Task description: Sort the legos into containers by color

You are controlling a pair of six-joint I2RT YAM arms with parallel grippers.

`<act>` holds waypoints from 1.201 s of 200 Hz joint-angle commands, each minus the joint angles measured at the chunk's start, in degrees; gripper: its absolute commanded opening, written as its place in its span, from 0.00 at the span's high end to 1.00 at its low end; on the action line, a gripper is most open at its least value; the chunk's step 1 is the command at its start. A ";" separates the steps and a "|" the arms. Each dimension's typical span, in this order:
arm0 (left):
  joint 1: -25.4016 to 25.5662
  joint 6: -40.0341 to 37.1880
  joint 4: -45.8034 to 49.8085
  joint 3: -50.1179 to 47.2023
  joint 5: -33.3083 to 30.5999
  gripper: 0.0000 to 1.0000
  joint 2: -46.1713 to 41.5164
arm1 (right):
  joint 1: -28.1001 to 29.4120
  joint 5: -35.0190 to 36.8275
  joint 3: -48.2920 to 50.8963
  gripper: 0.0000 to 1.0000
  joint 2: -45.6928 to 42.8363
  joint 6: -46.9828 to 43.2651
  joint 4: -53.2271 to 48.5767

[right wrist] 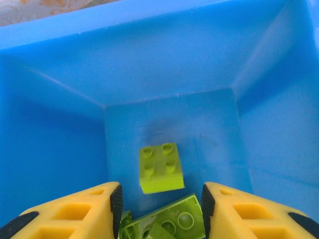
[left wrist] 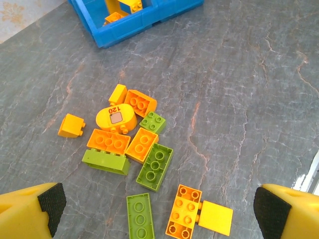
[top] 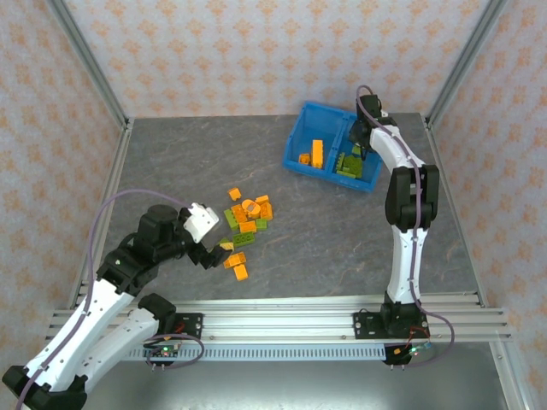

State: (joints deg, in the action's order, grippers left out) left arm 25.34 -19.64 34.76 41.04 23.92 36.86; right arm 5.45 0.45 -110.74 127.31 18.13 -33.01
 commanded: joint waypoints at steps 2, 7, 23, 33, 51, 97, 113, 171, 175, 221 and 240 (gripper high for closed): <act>-0.52 3.23 -3.10 -0.02 -3.68 0.00 0.93 | -0.09 0.54 1.85 0.52 -7.16 0.05 -0.19; -0.54 4.42 -3.39 0.13 -4.68 0.00 1.25 | -0.09 0.39 2.66 0.52 -8.28 0.08 0.08; -0.49 11.25 -4.68 1.18 -9.53 0.00 2.94 | -0.09 -2.26 6.32 0.51 -12.58 0.78 1.77; -0.34 18.29 -4.28 3.27 -13.72 0.00 4.84 | 0.00 -6.18 10.78 0.50 -15.91 1.99 3.93; 1.03 34.42 -2.40 7.39 -18.83 0.01 8.77 | 2.00 -9.84 17.51 0.47 -21.84 2.00 5.61; 20.70 72.87 13.10 10.84 -37.27 0.15 19.56 | 7.30 -14.29 28.66 0.25 -32.97 2.26 4.66; 25.74 81.41 14.88 9.82 -35.09 0.14 23.58 | 9.68 -14.47 30.91 0.14 -36.26 1.74 4.71; 30.47 90.57 6.35 -0.30 -23.27 0.22 30.57 | 14.15 -16.50 34.25 0.06 -44.02 -3.01 5.64; 30.47 90.65 5.58 -0.81 -23.14 0.23 30.78 | 14.25 -16.99 34.15 0.06 -44.10 -3.12 5.46; 28.49 87.94 1.13 -1.12 -21.09 0.30 37.08 | 15.21 -29.70 33.25 0.06 -44.45 -6.81 4.93; 27.75 86.75 -0.46 -1.50 -21.14 0.31 38.55 | 16.50 -29.95 32.22 0.06 -44.25 -9.42 2.79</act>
State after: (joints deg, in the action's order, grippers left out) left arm 53.98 67.48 37.74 40.07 2.59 74.04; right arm 20.43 -24.95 -76.51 83.72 13.23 -28.08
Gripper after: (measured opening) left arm 0.697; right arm 0.940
